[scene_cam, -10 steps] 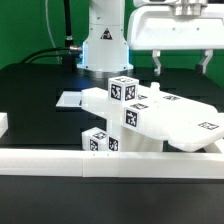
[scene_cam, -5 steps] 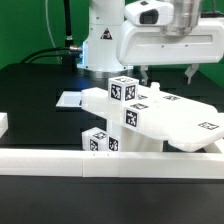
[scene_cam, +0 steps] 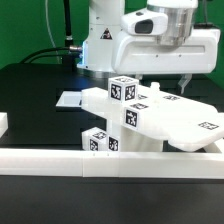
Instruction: Assemble chair
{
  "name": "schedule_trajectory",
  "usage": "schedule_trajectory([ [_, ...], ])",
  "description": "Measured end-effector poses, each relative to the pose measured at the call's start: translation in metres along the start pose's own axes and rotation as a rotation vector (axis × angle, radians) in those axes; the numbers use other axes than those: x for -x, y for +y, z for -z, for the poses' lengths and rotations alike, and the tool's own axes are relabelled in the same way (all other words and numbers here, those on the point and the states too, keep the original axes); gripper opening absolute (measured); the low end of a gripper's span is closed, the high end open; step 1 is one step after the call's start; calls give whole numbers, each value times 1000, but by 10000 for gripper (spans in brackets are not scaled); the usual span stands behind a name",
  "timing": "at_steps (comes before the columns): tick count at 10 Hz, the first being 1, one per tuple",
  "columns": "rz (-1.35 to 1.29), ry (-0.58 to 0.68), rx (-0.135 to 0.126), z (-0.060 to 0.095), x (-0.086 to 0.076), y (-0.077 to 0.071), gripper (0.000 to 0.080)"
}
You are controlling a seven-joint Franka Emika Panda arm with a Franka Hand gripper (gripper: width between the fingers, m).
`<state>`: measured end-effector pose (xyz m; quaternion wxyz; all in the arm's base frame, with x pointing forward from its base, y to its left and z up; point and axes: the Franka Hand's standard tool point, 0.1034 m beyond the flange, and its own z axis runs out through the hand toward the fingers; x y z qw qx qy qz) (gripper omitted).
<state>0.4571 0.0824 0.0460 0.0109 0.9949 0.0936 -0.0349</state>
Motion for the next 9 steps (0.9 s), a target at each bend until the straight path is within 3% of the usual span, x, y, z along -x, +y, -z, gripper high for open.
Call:
schedule_trajectory([
  [4, -13, 0, 0, 0, -1, -2, 649],
  [8, -47, 5, -5, -7, -10, -38, 649],
  [9, -42, 7, -5, -7, -12, -40, 649],
])
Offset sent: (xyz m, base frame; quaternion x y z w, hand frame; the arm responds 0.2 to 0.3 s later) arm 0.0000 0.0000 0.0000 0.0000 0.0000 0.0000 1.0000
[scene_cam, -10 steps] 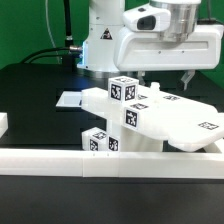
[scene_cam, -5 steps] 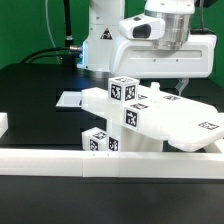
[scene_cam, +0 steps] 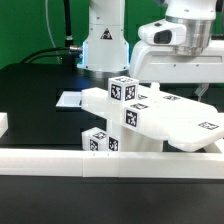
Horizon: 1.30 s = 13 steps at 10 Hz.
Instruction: Assemble chair
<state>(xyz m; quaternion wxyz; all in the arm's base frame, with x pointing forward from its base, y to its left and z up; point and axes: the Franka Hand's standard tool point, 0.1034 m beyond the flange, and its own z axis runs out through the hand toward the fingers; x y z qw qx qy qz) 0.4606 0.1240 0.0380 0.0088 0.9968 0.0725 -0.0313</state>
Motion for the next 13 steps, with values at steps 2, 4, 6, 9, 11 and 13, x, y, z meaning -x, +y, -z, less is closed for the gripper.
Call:
schedule_trajectory([
  [2, -4, -1, 0, 0, 0, 2, 649],
  [4, -8, 8, 3, -4, 1, 3, 649],
  [6, -16, 1, 6, -8, 3, -1, 649],
  [9, -20, 1, 6, -8, 3, 4, 649],
  [11, -20, 0, 6, -8, 3, 4, 649],
  [13, -21, 3, 9, -13, 11, 1, 649],
])
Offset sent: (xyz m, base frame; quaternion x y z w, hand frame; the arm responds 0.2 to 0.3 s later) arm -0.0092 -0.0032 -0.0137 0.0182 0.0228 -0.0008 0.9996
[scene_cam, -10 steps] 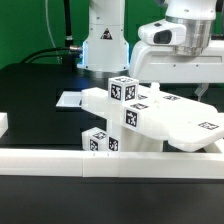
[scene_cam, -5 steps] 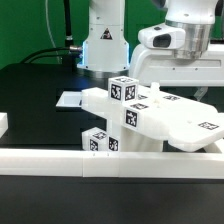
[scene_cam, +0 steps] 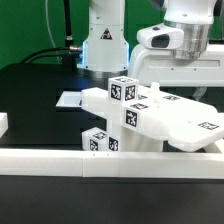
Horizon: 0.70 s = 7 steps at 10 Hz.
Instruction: Assemble chair
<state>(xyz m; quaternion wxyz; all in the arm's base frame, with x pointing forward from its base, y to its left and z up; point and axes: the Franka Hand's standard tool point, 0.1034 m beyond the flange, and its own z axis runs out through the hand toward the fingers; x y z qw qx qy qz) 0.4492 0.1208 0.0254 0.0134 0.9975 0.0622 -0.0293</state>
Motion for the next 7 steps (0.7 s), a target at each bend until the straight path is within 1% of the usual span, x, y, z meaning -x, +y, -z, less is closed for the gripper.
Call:
schedule_trajectory([
  [1, 1, 1, 2, -2, 3, 1, 649],
  [4, -6, -3, 9, -9, 6, 12, 649],
  [7, -7, -10, 12, -13, 8, 13, 649],
])
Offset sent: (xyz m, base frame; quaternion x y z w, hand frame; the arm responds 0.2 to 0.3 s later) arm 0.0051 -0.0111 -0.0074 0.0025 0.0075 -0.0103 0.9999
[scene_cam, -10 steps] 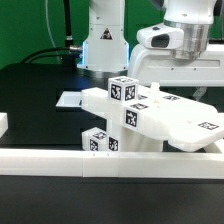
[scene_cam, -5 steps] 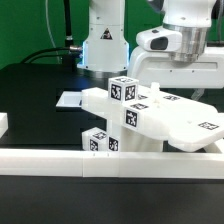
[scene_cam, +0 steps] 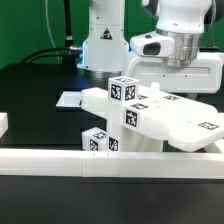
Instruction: Assemble chair
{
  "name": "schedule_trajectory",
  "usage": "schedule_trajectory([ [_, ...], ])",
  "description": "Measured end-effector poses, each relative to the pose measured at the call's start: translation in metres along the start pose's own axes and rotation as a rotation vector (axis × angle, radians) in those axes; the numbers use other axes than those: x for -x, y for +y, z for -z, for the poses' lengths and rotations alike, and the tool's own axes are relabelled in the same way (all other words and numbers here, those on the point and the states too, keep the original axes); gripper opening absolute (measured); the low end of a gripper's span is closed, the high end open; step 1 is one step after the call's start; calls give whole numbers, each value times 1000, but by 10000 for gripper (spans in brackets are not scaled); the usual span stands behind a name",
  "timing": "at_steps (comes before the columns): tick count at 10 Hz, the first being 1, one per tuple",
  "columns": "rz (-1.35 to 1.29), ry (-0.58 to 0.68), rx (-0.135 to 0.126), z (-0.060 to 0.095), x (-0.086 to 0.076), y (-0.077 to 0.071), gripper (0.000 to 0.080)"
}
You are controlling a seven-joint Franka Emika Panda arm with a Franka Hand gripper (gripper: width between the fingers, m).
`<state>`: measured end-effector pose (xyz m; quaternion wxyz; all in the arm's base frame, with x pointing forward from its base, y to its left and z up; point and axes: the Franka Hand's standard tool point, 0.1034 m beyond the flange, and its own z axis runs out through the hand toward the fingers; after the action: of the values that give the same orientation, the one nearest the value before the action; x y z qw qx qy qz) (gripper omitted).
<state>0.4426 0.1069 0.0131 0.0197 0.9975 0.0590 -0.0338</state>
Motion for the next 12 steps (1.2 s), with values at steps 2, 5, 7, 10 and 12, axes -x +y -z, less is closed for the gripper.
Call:
schedule_trajectory([
  [2, 0, -1, 0, 0, 0, 0, 649],
  [5, -15, -13, 5, -6, 4, 0, 649],
  [7, -20, -13, 6, -7, 4, 2, 649],
  [10, -24, -11, 5, -6, 2, 4, 534],
  [12, -28, -10, 5, -6, 2, 7, 281],
])
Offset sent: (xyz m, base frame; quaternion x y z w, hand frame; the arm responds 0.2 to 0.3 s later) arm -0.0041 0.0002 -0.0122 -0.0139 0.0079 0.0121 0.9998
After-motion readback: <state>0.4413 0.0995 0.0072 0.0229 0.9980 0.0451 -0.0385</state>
